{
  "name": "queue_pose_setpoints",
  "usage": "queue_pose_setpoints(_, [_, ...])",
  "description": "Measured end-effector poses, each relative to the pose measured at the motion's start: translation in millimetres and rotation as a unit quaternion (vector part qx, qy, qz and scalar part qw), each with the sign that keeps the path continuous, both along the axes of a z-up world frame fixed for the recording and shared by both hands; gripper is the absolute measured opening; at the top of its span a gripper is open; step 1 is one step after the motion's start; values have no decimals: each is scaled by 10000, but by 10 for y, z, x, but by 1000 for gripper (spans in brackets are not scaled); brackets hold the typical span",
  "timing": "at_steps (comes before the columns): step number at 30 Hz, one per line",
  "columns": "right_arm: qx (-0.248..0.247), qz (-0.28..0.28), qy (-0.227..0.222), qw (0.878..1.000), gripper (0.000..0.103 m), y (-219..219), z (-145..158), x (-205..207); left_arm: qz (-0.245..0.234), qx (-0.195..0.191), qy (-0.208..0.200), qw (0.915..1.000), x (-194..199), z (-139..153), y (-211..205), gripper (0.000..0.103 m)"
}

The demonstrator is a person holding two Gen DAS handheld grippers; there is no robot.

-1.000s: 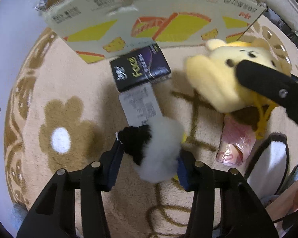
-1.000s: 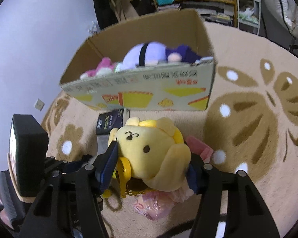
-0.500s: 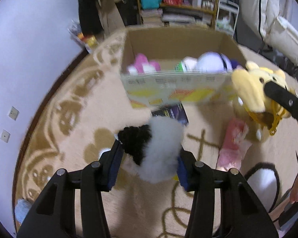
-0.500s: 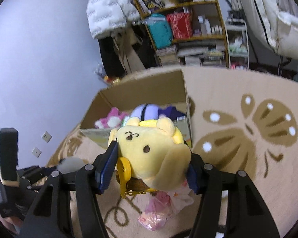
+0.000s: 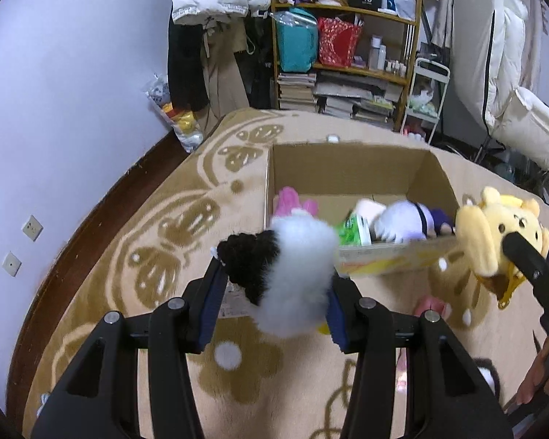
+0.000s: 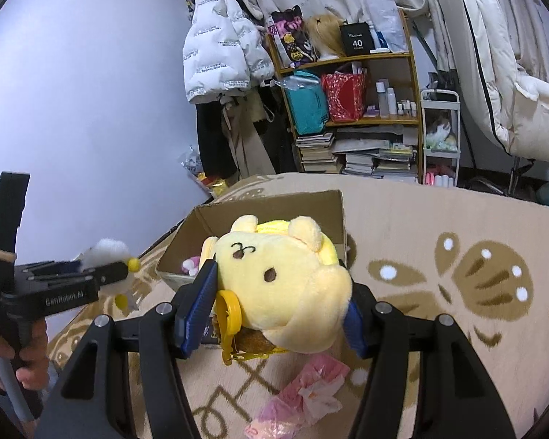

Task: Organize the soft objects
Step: 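Lift yellow bear and black-white plush and carry both over the box, then open right tool dropping yellow bear into box while left tool releases fluffy plush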

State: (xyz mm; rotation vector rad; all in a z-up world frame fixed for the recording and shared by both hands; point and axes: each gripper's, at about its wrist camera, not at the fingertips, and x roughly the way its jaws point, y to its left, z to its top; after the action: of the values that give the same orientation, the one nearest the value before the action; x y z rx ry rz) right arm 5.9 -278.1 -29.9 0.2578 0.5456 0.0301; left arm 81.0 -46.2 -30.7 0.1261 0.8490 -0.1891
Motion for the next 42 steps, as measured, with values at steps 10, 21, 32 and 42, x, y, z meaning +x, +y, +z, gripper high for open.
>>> queue_pose_setpoints(10, [81,4,-226,9997,65,-153,-14,337,-119,101,-360,9992,376,62,-145,48])
queue_pose_setpoints(21, [153,103,-167,9997,65,-264,-187,732,-312,443,-435,9976,749,-82,-319,48])
queue_pose_setpoints(32, [331,280,-127,9990,67,-268,-369,887,-311,329,-190,9988,958,-318,-390,49])
queue_pose_setpoints(42, [368,409,-106,9984,73,-210,-422,930,-390,381,-134,9984,984,-391,-468,56])
